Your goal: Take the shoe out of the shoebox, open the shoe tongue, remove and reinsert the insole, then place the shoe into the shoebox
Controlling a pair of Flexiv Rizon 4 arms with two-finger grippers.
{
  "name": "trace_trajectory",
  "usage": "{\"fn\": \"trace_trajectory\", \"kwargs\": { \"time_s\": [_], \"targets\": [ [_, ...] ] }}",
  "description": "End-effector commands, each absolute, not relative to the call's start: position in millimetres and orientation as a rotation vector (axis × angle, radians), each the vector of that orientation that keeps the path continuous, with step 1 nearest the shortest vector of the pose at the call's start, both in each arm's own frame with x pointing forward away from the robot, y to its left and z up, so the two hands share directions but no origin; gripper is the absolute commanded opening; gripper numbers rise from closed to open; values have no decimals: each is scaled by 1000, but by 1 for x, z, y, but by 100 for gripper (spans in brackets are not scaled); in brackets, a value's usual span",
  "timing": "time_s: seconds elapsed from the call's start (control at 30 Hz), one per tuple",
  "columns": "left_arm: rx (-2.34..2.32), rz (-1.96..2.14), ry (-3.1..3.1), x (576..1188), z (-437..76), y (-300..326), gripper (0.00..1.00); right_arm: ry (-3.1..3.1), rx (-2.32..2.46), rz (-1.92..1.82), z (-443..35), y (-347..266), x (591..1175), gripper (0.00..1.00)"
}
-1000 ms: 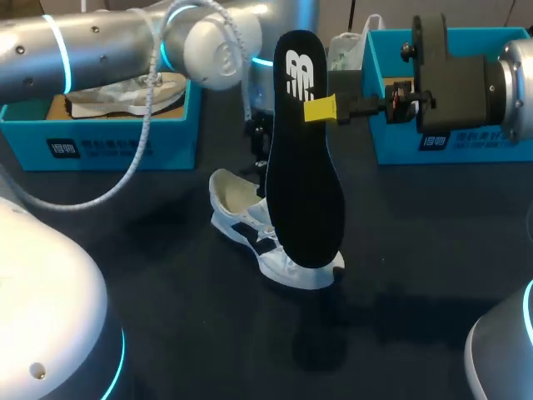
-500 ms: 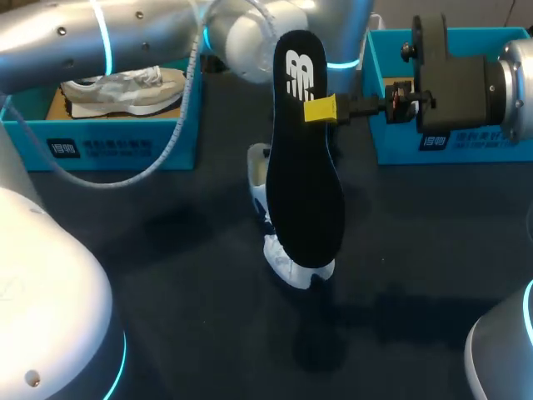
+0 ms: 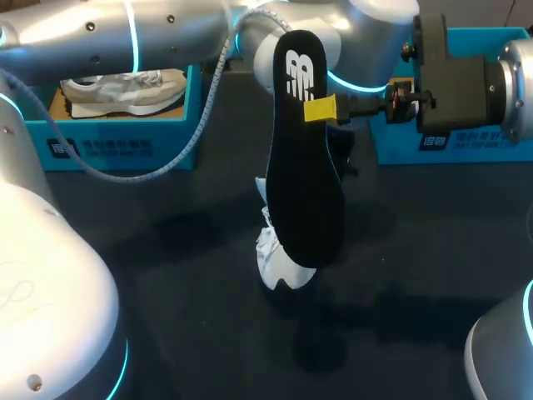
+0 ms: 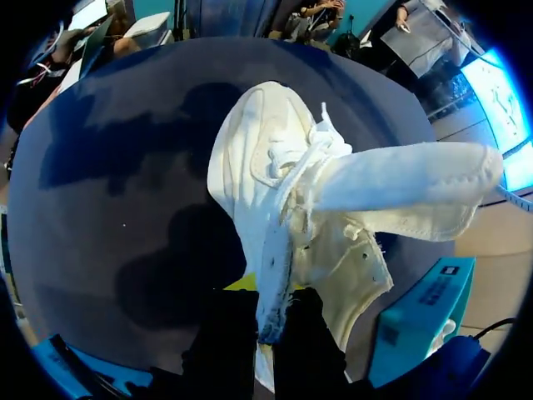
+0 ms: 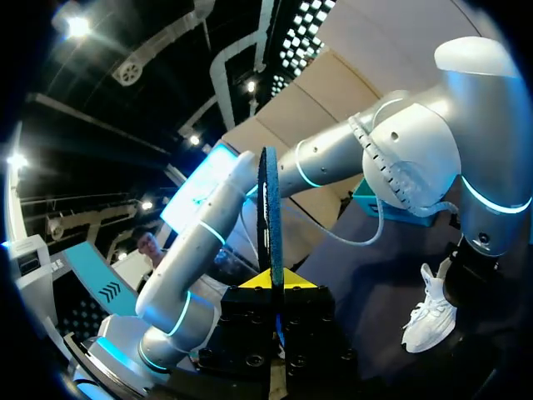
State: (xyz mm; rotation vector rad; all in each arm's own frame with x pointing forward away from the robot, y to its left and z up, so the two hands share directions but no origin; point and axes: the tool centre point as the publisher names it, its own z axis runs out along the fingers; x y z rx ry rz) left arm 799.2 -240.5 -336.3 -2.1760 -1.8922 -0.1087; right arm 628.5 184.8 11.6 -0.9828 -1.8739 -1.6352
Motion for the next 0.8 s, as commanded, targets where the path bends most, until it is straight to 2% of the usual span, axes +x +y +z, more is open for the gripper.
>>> {"fn": "trace_trajectory", "kwargs": {
  "time_s": [0.03,0.8],
  "targets": [
    [-2177,-110,-1893,799,-334,-240,0,-1874,-987,-1634,11,188,629,0],
    [-2031,-135,-1952,774,-359,-236,0,-1874,-987,-1634,11,188,629,0]
  ]
}}
